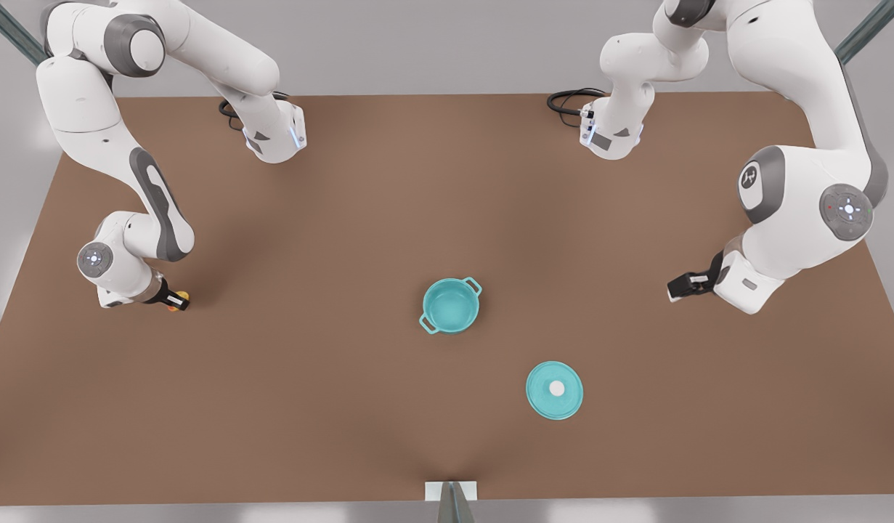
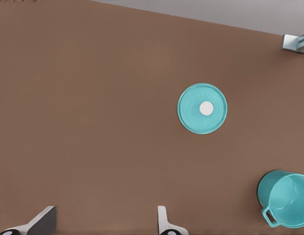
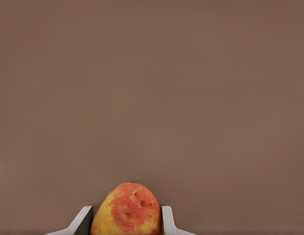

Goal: Open the pot lid and put the potato into the pot

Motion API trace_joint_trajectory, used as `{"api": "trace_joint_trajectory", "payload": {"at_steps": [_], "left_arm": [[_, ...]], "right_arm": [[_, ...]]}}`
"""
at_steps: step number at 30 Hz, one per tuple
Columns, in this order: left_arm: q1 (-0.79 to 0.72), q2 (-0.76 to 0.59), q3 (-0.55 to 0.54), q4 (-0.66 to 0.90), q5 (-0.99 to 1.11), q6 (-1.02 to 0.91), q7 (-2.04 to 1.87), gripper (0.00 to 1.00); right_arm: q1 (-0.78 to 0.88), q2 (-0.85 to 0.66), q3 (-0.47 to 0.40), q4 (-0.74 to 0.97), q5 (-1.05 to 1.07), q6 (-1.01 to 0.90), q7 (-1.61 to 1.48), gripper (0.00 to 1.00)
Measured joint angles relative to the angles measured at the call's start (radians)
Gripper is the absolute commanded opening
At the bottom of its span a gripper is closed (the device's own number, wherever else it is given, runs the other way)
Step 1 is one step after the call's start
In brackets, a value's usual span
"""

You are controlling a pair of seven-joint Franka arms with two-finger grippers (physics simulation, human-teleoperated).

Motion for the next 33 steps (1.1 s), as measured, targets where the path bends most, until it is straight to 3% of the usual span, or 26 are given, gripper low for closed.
{"api": "trace_joint_trajectory", "payload": {"at_steps": [15, 20, 33], "left_arm": [[0.021, 0.015, 0.003, 0.003, -0.006, -0.003, 0.106, 1.00], [0.021, 0.015, 0.002, 0.005, -0.007, -0.004, 0.127, 1.00], [0.020, 0.016, 0.000, 0.004, -0.007, -0.003, 0.160, 1.00]], "right_arm": [[0.004, -0.071, 0.065, 0.028, 0.034, -0.065, -0.003, 0.56], [0.008, -0.083, 0.160, 0.097, 0.048, -0.142, 0.026, 0.56], [0.393, -0.039, 0.191, 0.423, 0.155, -0.433, 0.271, 0.56]]}}
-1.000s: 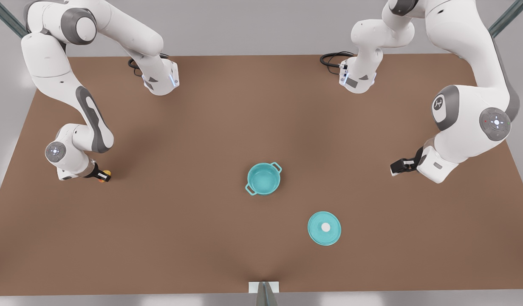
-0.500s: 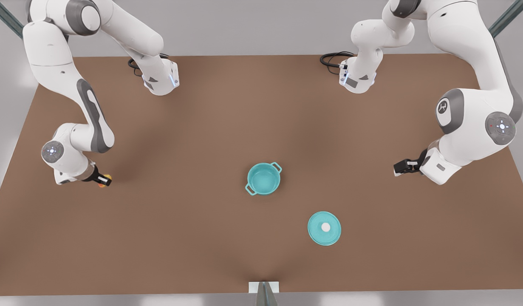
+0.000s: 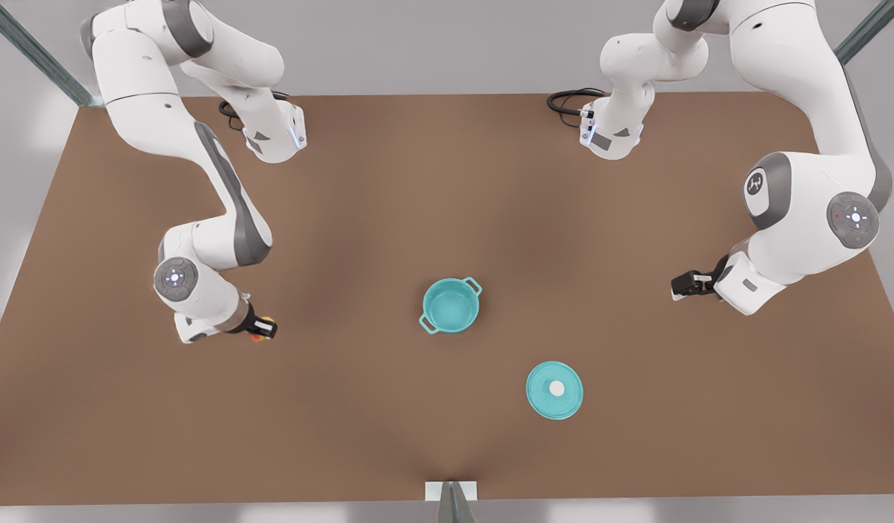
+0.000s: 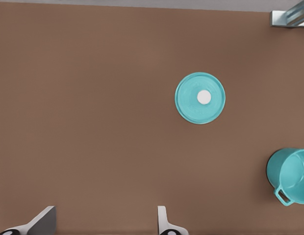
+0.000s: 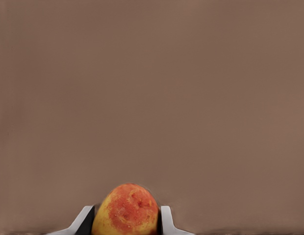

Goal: Open the pot lid and put the potato into the pot

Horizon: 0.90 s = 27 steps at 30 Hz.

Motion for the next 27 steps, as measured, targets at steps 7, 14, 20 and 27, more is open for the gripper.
{"api": "trace_joint_trajectory", "payload": {"at_steps": [7, 14, 20, 27], "left_arm": [[0.000, 0.007, 0.000, 0.001, 0.002, 0.002, 0.010, 1.00], [0.000, 0.007, 0.000, 0.001, 0.004, 0.005, 0.017, 1.00], [0.000, 0.008, 0.000, 0.001, 0.003, 0.006, 0.021, 1.00], [0.000, 0.010, 0.000, 0.001, 0.003, 0.006, 0.024, 1.00]], "right_arm": [[0.190, 0.131, -0.006, 0.243, 0.036, -0.122, 0.194, 0.56], [0.396, 0.298, -0.032, 0.510, 0.051, -0.223, 0.385, 0.57], [0.528, 0.387, -0.035, 0.598, 0.102, -0.192, 0.520, 0.57], [0.629, 0.519, -0.052, 0.696, 0.116, -0.084, 0.638, 0.58]]}}
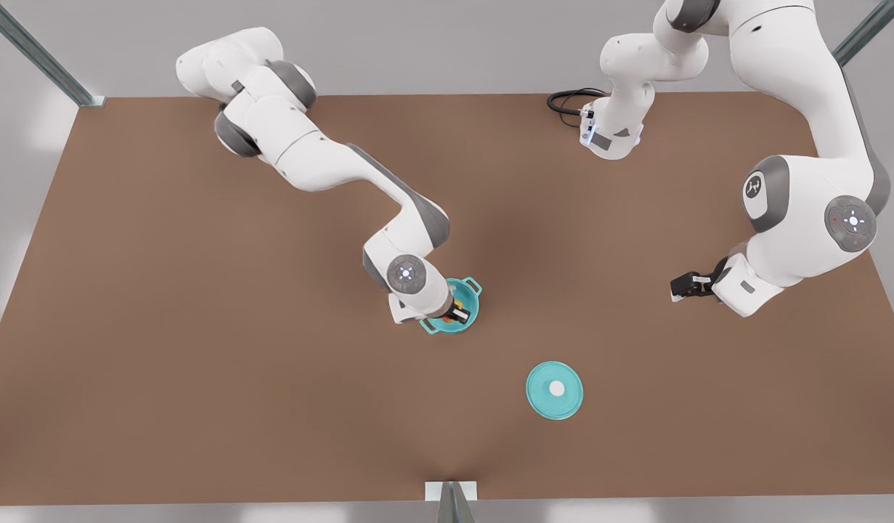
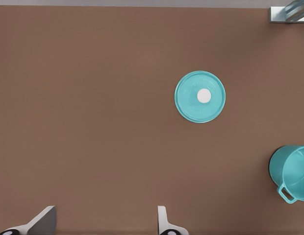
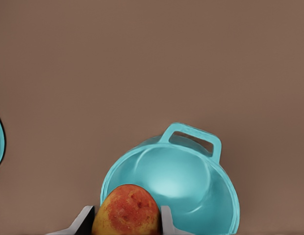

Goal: Open the pot lid and put the potato into the pot

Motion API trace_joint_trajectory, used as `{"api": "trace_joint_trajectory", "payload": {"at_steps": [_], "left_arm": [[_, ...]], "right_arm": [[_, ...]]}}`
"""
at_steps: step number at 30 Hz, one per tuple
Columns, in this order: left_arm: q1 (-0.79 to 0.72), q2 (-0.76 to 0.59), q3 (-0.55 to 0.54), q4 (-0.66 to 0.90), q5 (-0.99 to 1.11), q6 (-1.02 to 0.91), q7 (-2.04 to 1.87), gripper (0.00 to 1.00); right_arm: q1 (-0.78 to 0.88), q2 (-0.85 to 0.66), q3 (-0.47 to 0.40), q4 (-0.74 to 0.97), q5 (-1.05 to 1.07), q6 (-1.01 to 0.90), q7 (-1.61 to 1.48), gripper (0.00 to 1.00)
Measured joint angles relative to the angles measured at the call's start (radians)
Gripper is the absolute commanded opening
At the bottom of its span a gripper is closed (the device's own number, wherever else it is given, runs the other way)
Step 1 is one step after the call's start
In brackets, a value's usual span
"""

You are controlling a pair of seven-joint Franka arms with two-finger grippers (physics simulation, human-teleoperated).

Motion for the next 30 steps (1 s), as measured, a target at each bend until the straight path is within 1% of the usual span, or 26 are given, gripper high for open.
{"api": "trace_joint_trajectory", "payload": {"at_steps": [9, 10, 11, 14, 16, 17, 19, 21, 23, 26, 30], "left_arm": [[0.000, 0.002, 0.000, 0.000, 0.000, 0.000, 0.003, 1.00], [0.000, 0.002, 0.000, 0.000, 0.000, 0.000, 0.003, 1.00], [0.000, 0.002, 0.000, 0.000, 0.000, 0.000, 0.003, 1.00], [0.000, 0.004, 0.000, 0.000, 0.000, 0.000, 0.004, 1.00], [0.000, 0.005, 0.000, 0.000, 0.000, 0.000, 0.004, 1.00], [0.000, 0.005, 0.000, 0.000, 0.000, 0.000, 0.004, 1.00], [0.000, 0.004, 0.000, 0.000, 0.000, 0.000, 0.005, 1.00], [0.000, 0.003, 0.000, 0.000, 0.000, 0.000, 0.005, 1.00], [0.000, 0.004, 0.000, 0.000, 0.000, 0.000, 0.005, 1.00], [0.000, 0.005, 0.000, 0.000, 0.000, 0.000, 0.005, 1.00], [0.000, 0.006, 0.000, 0.000, 0.000, 0.000, 0.006, 1.00]], "right_arm": [[0.010, 0.008, 0.003, -0.075, 0.003, 0.065, 0.099, 0.59], [0.010, 0.007, 0.004, -0.078, 0.003, 0.066, 0.107, 0.93], [0.010, 0.006, 0.004, -0.080, 0.003, 0.067, 0.114, 1.00], [0.010, -0.001, 0.005, -0.080, 0.002, 0.063, 0.135, 1.00], [-0.024, -0.063, -0.004, -0.082, -0.010, 0.026, 0.140, 1.00], [-0.086, -0.129, -0.006, -0.106, -0.020, -0.020, 0.130, 1.00], [-0.290, -0.278, -0.008, -0.202, -0.055, -0.133, 0.077, 1.00], [-0.507, -0.389, -0.009, -0.246, -0.096, -0.251, -0.018, 1.00], [-0.650, -0.477, -0.010, -0.325, -0.125, -0.335, -0.125, 1.00], [-0.699, -0.563, -0.006, -0.383, -0.143, -0.429, -0.267, 1.00], [-0.702, -0.578, -0.005, -0.392, -0.152, -0.541, -0.424, 1.00]]}}
